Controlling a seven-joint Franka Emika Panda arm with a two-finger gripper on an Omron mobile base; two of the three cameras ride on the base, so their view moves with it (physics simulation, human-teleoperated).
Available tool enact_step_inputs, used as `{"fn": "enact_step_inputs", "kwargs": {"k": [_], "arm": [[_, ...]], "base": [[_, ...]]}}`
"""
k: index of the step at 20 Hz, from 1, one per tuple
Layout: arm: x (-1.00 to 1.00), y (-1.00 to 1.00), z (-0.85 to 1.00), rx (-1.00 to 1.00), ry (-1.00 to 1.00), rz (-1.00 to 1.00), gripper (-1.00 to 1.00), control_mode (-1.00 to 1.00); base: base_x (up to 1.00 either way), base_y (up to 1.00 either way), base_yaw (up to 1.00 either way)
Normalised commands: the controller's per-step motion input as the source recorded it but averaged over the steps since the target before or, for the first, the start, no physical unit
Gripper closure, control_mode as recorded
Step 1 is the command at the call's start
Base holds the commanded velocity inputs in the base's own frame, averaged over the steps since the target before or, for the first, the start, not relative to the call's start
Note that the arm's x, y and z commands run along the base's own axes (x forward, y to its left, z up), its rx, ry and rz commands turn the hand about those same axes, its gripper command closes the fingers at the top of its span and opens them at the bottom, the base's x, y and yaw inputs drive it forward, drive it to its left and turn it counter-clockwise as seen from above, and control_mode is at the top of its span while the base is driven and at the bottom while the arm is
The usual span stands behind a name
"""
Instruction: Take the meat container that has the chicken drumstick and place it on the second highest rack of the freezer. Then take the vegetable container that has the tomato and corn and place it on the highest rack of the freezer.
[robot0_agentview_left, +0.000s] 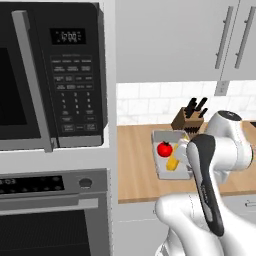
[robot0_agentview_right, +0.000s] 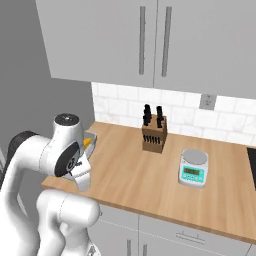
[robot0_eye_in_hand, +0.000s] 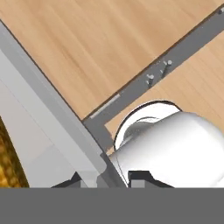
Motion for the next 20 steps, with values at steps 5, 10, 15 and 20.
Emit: {"fn": "enact_step_inputs", "kwargs": {"k": [5, 10, 15, 20], "arm": [[-1.00, -0.32, 0.73, -0.12, -0.03, 0.15, 1.00, -1.00], [-0.56, -0.12, 0.13, -0.08, 0.01, 0.04, 1.00, -1.00], [-0.14, 0.00, 0.00, 0.00, -0.01, 0.00, 1.00, -1.00], [0.00, 0.00, 0.00, 0.00, 0.00, 0.00, 1.00, 1.00]], "base": [[0.00, 0.00, 0.00], [0.00, 0.00, 0.00], [0.00, 0.00, 0.00], [-1.00, -0.11, 0.00]]}}
